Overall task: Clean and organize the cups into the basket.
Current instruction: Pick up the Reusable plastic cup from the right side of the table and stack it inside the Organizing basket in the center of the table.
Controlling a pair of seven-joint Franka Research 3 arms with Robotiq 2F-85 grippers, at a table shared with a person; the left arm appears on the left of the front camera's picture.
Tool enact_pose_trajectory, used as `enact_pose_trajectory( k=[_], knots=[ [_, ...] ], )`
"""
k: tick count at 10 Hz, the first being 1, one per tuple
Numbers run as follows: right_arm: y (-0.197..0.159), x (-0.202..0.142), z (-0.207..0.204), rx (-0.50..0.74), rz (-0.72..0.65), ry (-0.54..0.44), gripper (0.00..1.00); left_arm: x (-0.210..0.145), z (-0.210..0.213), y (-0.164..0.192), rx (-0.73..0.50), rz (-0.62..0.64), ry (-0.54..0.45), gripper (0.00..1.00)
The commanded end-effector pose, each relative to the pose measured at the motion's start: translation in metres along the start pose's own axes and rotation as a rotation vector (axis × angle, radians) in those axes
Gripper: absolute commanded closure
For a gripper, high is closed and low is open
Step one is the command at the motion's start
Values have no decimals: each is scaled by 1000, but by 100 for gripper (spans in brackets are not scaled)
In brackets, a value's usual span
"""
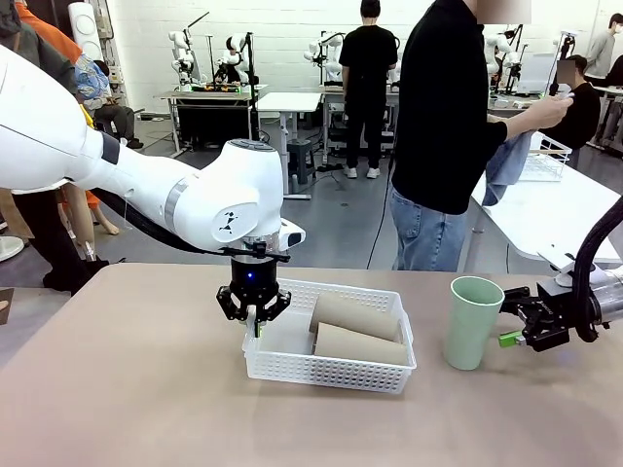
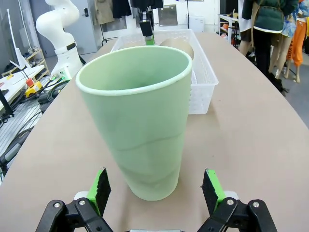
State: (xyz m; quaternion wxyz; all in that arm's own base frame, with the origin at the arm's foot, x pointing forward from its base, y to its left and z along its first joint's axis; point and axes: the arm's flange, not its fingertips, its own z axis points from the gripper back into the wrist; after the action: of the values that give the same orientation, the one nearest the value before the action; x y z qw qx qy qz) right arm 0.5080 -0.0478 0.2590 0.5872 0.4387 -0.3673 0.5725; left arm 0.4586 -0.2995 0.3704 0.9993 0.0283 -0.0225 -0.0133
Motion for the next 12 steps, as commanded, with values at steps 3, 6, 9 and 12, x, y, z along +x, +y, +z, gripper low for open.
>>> enact_pose_trajectory(
  k=[3,6,9,12],
  knots=[
    [0,-5,-21,47,0,-15,0,0,2,-1,3,4,-6,100],
    [-5,-10,-35,54,-12,-25,0,0,2,-1,3,4,-6,100],
    [-8,-10,-47,78,-19,-33,0,0,2,-1,3,4,-6,100],
    [-12,-6,-60,84,12,-83,0,0,2,-1,3,4,-6,100]
  ],
)
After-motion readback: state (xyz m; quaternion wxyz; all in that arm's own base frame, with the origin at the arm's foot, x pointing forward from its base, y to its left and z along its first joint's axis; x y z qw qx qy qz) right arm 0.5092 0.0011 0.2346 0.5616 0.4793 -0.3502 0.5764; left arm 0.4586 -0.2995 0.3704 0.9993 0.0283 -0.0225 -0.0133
